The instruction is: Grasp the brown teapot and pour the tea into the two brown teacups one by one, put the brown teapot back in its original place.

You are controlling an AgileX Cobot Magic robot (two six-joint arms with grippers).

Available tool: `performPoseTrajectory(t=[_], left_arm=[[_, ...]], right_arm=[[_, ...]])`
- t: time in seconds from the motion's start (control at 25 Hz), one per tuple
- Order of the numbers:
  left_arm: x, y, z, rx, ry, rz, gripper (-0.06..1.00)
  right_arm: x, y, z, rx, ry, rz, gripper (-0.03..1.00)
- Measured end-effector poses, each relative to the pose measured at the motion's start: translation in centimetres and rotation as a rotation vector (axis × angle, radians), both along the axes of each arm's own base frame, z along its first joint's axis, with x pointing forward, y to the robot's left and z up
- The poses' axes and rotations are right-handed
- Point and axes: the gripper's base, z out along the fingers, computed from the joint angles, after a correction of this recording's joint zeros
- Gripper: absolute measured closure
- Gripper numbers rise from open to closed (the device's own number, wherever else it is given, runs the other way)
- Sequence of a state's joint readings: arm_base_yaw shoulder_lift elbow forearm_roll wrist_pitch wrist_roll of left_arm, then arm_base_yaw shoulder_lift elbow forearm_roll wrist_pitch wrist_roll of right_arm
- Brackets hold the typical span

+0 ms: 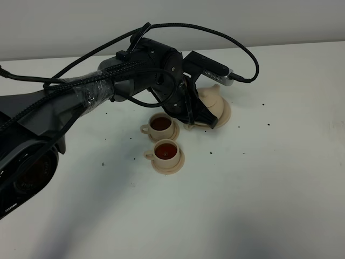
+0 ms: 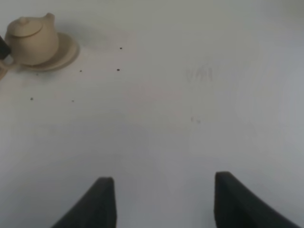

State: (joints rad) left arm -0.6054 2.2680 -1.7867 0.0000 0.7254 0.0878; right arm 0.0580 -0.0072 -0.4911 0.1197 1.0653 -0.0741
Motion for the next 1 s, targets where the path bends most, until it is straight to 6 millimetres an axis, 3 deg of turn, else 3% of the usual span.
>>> performPoseTrajectory(t=[1.0], left_arm=[[0.5,-0.3,-1.3,-0.013,-0.033,-0.007,0.79]], right_arm=[[0.0,0.0,0.0,0.001,0.0,0.0,0.48]])
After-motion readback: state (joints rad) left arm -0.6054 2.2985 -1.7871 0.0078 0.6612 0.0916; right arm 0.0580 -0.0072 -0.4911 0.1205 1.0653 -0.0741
